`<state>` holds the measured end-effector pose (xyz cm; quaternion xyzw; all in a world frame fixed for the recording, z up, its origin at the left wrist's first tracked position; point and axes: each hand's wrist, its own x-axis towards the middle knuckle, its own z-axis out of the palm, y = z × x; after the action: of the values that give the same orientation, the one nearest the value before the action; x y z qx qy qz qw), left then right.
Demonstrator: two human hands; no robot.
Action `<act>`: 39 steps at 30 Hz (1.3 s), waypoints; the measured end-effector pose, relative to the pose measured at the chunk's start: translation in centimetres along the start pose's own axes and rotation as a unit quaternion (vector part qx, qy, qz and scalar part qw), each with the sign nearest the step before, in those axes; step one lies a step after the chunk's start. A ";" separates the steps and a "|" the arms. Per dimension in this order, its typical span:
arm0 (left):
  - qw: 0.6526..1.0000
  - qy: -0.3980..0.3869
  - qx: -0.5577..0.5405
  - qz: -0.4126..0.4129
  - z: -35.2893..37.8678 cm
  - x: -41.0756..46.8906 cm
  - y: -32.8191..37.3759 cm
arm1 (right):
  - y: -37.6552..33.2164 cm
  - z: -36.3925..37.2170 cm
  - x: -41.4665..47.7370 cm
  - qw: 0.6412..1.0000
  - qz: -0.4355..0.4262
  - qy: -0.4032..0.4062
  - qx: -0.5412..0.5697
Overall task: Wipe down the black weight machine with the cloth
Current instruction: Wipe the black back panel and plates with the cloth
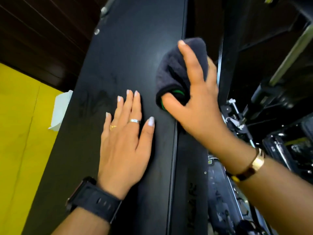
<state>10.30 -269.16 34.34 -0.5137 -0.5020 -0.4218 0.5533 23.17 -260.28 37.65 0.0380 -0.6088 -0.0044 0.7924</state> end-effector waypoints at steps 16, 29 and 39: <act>0.993 0.036 0.036 -0.106 0.0 -0.7 0.3 | -5.0 4.7 12.1 0.831 -0.215 -0.137 -0.495; 0.988 0.080 0.072 -0.108 0.9 -1.6 -0.4 | -3.2 -2.3 13.1 0.811 -0.212 -0.224 -0.498; 0.986 0.093 0.094 -0.098 0.9 -1.6 -0.7 | -5.1 4.0 9.4 0.834 -0.201 -0.098 -0.504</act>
<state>9.30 -268.39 32.83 -0.3665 -0.5338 -0.4703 0.5996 21.92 -266.13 47.43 -0.2462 -0.5759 -0.4733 0.6194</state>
